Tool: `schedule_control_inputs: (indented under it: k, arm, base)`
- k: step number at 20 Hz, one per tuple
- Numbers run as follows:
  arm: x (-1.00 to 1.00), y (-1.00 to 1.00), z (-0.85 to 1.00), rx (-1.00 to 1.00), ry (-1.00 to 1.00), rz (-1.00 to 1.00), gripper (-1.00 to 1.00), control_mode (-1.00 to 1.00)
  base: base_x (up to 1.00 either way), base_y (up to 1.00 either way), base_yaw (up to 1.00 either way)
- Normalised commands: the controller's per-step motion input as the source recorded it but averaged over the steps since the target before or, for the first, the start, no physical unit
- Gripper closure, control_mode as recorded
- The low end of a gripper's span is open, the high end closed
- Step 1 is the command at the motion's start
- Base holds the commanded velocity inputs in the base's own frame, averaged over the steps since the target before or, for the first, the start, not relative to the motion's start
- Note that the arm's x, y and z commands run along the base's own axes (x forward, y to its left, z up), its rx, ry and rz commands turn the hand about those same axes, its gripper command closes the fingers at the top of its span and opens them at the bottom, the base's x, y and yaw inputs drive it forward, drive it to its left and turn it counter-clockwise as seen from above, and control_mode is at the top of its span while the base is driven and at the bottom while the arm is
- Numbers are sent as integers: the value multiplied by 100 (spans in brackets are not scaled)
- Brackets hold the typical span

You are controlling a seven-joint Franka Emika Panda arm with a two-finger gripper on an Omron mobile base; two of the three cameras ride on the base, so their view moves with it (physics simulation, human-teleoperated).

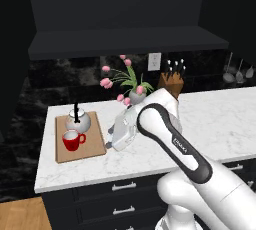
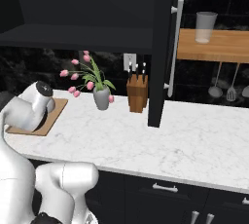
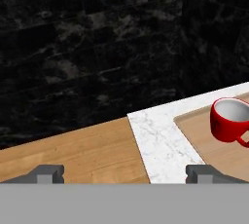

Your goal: Pick the kettle from the counter and place it on the tray. Then pick the mug from the cabinet and place it on the tray. Then close the cabinet doors.

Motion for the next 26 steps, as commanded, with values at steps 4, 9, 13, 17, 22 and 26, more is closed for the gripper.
schedule_control_inputs:
  k: [4, 9, 13, 17, 22, 26]
  arm:
    - [-51, -33, 45, 0, 0, 0, -100, -100]
    - [-51, -28, 46, 0, 0, 0, -100, -100]
    - [-51, -19, 40, 0, -1, 0, -100, -100]
    - [-44, -4, 40, 0, -3, 0, -100, -100]
    - [-42, 0, 30, -5, -7, 0, -100, -100]
    - [-19, 0, 24, -10, -10, 0, -100, -100]
  base:
    - [0, 0, 0]
    - [0, 0, 0]
    - [0, 0, 0]
    - [0, 0, 0]
    - [0, 0, 0]
    - [0, 0, 0]
